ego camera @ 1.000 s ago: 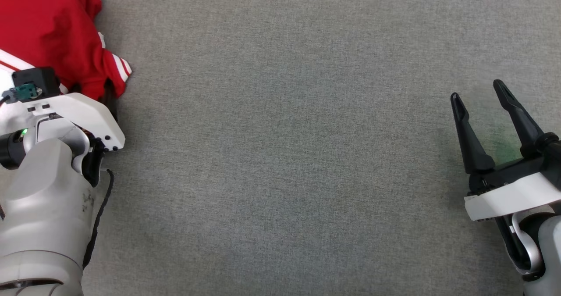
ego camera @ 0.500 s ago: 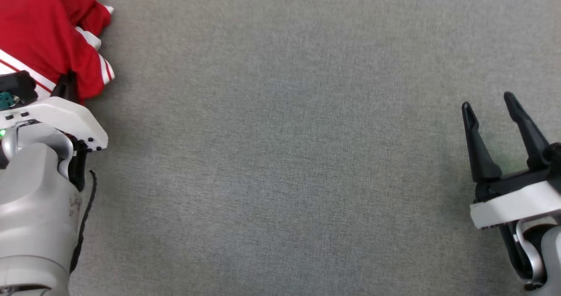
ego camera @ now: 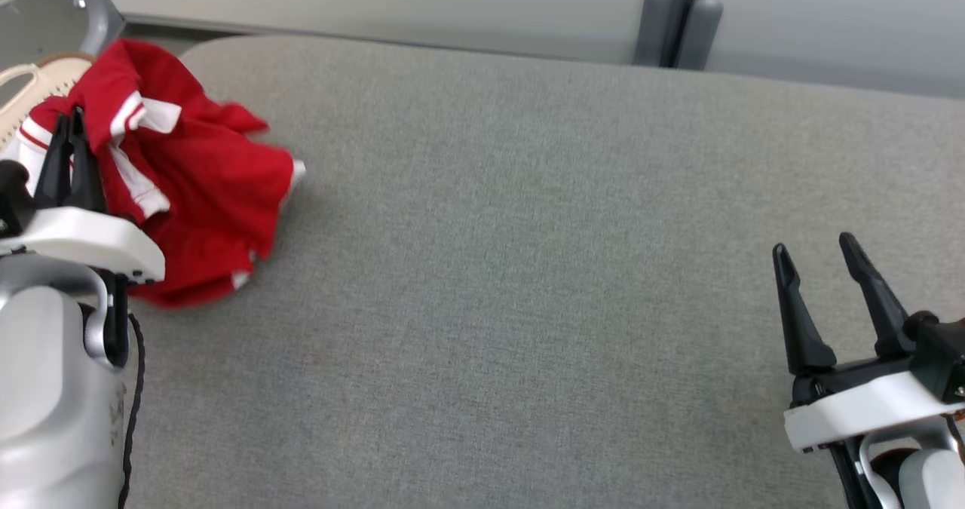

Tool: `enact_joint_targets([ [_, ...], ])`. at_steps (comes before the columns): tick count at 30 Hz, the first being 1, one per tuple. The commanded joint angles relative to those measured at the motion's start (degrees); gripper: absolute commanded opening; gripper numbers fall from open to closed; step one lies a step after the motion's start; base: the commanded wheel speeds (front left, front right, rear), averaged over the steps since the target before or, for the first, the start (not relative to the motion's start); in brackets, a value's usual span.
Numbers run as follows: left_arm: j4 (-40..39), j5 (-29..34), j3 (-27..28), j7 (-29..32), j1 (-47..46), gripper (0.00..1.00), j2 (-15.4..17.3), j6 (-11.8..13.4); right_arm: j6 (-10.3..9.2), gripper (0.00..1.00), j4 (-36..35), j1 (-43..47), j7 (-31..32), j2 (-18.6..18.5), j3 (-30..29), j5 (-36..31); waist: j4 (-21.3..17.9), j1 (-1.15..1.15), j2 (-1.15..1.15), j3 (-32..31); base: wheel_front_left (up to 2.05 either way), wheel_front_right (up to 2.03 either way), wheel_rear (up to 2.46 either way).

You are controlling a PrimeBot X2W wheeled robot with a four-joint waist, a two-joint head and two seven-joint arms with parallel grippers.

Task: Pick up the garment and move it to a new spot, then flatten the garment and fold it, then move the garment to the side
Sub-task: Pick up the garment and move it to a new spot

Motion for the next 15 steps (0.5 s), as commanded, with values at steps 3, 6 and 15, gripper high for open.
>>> enact_joint_targets([
  [3, -8.2, 0.9, -0.4, -0.3, 5.8, 0.0, -0.6, 0.5, -0.02, 1.0, -0.3, 2.1, -0.5, 1.1, -0.7, -0.1, -1.0, 0.0, 0.0, -4.6, 0.0, 0.0, 0.0],
  [6, -14.7, 1.3, -1.3, 0.7, 9.7, 0.0, -1.4, 1.0, -0.02, 1.0, -0.5, 3.1, -0.6, 1.8, -1.3, -0.1, -1.9, 0.0, 0.0, -5.5, 0.0, 0.0, 0.0],
  [15, -32.4, 2.4, -7.9, 6.9, 18.2, 0.0, -6.3, 0.7, -0.02, 1.0, -2.3, 4.2, -0.2, 3.2, -2.3, -0.5, -7.1, 0.0, 0.0, -5.0, 0.0, 0.0, 0.0],
])
